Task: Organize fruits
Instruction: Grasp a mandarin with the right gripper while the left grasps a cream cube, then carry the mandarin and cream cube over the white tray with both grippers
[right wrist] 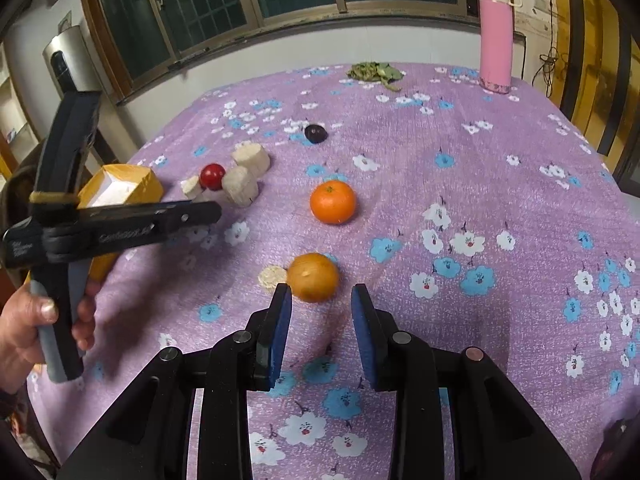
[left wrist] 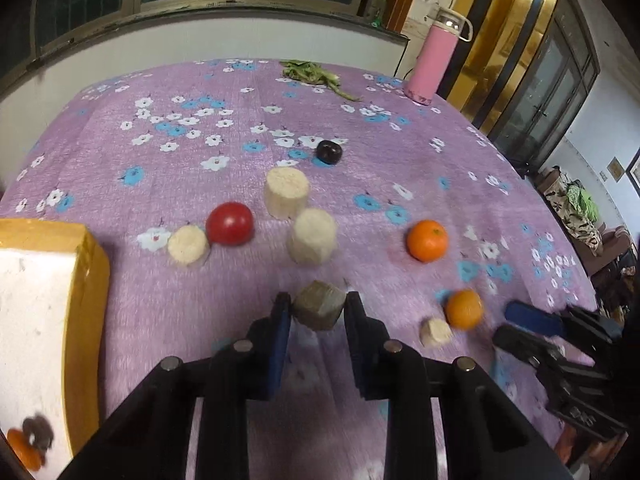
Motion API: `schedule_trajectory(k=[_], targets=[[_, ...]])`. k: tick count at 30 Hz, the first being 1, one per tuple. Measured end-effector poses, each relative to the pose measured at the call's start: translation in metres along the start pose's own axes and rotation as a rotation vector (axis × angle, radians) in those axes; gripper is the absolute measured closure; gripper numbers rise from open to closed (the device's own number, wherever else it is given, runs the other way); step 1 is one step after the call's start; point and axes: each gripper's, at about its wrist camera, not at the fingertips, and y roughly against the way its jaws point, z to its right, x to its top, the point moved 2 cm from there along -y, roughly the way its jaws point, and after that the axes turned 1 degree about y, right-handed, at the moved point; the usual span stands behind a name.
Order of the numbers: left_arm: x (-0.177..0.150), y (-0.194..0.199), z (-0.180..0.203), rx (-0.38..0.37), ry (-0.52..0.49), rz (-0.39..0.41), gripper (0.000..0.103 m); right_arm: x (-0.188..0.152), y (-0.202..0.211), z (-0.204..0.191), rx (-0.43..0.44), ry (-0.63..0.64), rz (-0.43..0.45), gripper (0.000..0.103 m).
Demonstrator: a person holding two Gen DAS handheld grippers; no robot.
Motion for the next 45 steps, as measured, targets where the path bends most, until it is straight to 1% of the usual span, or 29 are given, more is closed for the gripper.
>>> schedule_trajectory(k=[2, 4, 6, 7, 8, 13, 14, 15, 16, 19, 23, 25, 28, 31, 35, 38, 45], targets=[[-0.007, 0.006, 0.002, -0.003, -0.008, -0.002, 0.073, 0.0, -0.005, 0.001, -0.017, -0.001, -0.017, 0.073], [-0.014, 0.01, 0.004, -0.012, -0.009, -0.004, 0.073, 0.0, -0.013, 0.003, -0.006, -0.012, -0.04, 0.073], [-0.02, 0.012, 0.006, -0.023, -0.007, -0.015, 0.073, 0.002, -0.019, 0.001, -0.02, -0.001, -0.044, 0.072], [-0.023, 0.013, 0.007, -0.025, -0.006, -0.018, 0.073, 0.003, -0.024, -0.001, -0.014, 0.007, -0.055, 0.072], [-0.025, 0.014, 0.007, -0.025, -0.007, -0.02, 0.073, 0.004, -0.027, -0.003, -0.005, 0.01, -0.059, 0.069], [-0.036, 0.018, 0.004, -0.038, 0.022, -0.035, 0.073, 0.008, -0.037, -0.007, -0.024, 0.019, -0.059, 0.068], [-0.037, 0.019, 0.003, -0.037, 0.026, -0.036, 0.073, 0.008, -0.038, -0.007, -0.022, 0.024, -0.06, 0.068], [-0.039, 0.021, 0.003, -0.037, 0.027, -0.035, 0.073, 0.008, -0.037, -0.007, -0.031, 0.027, -0.059, 0.071], [-0.04, 0.023, 0.003, -0.038, 0.028, -0.033, 0.073, 0.007, -0.036, -0.009, -0.046, 0.035, -0.063, 0.073], [-0.043, 0.029, 0.001, -0.043, 0.035, -0.028, 0.073, 0.0, -0.029, -0.014, -0.085, 0.058, -0.07, 0.073], [-0.052, 0.033, 0.001, -0.053, 0.044, -0.042, 0.073, -0.012, -0.022, -0.015, -0.066, 0.055, -0.085, 0.072], [-0.056, 0.033, 0.001, -0.056, 0.042, -0.049, 0.073, -0.018, -0.022, -0.012, -0.072, 0.036, -0.099, 0.071], [-0.061, 0.034, 0.001, -0.056, 0.041, -0.057, 0.073, -0.023, -0.02, -0.01, -0.074, 0.011, -0.087, 0.071], [-0.065, 0.036, 0.001, -0.057, 0.042, -0.06, 0.073, -0.024, -0.019, -0.013, -0.09, 0.016, -0.097, 0.071], [-0.069, 0.041, 0.001, -0.053, 0.04, -0.055, 0.073, -0.029, -0.012, -0.019, -0.133, 0.039, -0.083, 0.073], [-0.071, 0.049, -0.001, -0.047, 0.046, -0.043, 0.073, -0.031, 0.004, -0.022, -0.124, 0.012, -0.06, 0.073], [-0.076, 0.078, -0.007, -0.032, 0.068, 0.006, 0.073, -0.035, 0.044, -0.041, -0.095, 0.004, -0.006, 0.073]])
